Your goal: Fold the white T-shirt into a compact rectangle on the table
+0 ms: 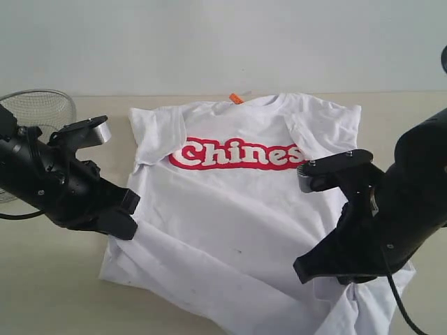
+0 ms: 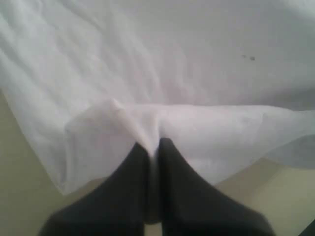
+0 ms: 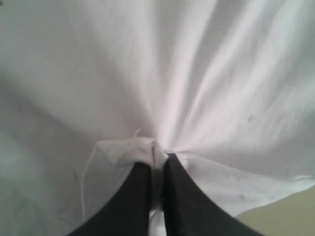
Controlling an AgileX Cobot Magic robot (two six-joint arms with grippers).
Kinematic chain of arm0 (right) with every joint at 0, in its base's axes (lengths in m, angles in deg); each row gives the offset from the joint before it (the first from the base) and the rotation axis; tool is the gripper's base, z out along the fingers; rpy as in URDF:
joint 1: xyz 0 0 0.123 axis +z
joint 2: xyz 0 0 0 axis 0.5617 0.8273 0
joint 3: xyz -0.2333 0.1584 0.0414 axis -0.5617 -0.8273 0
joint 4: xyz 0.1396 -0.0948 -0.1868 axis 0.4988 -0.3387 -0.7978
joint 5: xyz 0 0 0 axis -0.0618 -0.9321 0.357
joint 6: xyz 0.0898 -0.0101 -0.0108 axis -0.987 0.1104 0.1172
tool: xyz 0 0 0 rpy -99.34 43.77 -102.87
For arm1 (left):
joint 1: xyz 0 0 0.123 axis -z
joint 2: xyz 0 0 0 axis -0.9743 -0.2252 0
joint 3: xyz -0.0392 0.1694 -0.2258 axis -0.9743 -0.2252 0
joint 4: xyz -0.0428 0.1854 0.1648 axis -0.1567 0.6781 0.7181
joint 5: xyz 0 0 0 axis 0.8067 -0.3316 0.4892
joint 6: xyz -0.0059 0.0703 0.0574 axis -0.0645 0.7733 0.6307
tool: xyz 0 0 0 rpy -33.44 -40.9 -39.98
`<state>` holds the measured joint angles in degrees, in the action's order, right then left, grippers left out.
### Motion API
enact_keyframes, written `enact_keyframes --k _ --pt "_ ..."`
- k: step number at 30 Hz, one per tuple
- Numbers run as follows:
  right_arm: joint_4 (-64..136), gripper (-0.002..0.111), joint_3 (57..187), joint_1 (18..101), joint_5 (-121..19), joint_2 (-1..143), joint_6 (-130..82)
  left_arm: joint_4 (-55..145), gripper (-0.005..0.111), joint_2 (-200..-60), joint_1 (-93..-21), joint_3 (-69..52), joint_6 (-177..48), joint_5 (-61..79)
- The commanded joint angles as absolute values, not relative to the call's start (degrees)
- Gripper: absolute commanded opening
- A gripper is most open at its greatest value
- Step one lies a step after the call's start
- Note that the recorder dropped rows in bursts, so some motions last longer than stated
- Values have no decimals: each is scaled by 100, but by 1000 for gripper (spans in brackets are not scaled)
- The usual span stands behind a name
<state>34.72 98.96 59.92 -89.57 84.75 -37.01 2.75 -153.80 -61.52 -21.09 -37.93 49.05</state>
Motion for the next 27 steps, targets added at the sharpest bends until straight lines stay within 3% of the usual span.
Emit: enact_keyframes --k 1,4,10,12,16,18,20,22,25,26,27 --pt "3419 0 9865 5999 -9108 8406 -3557 314 5 -15368 -6159 -2098 -3776 4923" --pt "3451 7 9865 5999 -9023 8406 -3479 314 5 -15368 -6159 -2098 -3776 4936" --pt "3548 51 9865 5999 -8915 8406 -3490 314 5 -15368 -6159 -2098 -3776 4947" --pt "3575 48 9865 5999 -8846 8406 -3490 314 5 -15368 -6159 -2098 -3776 4947" --pt "3575 5 9865 5999 -8723 8406 -3477 314 5 -15368 -6159 -2098 -3776 4966" --pt "3575 2 9865 5999 -8712 8406 -3402 314 5 -15368 -6159 -2098 -3776 4966" --pt "3684 9 9865 5999 -8712 8406 -3101 314 5 -15368 -6159 -2098 -3776 4966" --pt "3800 26 9865 5999 -8691 8406 -3005 314 5 -15368 -6159 -2098 -3776 4966" --pt "3977 66 9865 5999 -8550 8406 -3005 314 5 -15368 -6159 -2098 -3776 4966" --pt "4060 73 9865 5999 -8477 8416 -3005 314 5 -15368 -6159 -2098 -3776 4966" --pt "4105 70 9865 5999 -8454 8428 -3005 314 5 -15368 -6159 -2098 -3776 4966"
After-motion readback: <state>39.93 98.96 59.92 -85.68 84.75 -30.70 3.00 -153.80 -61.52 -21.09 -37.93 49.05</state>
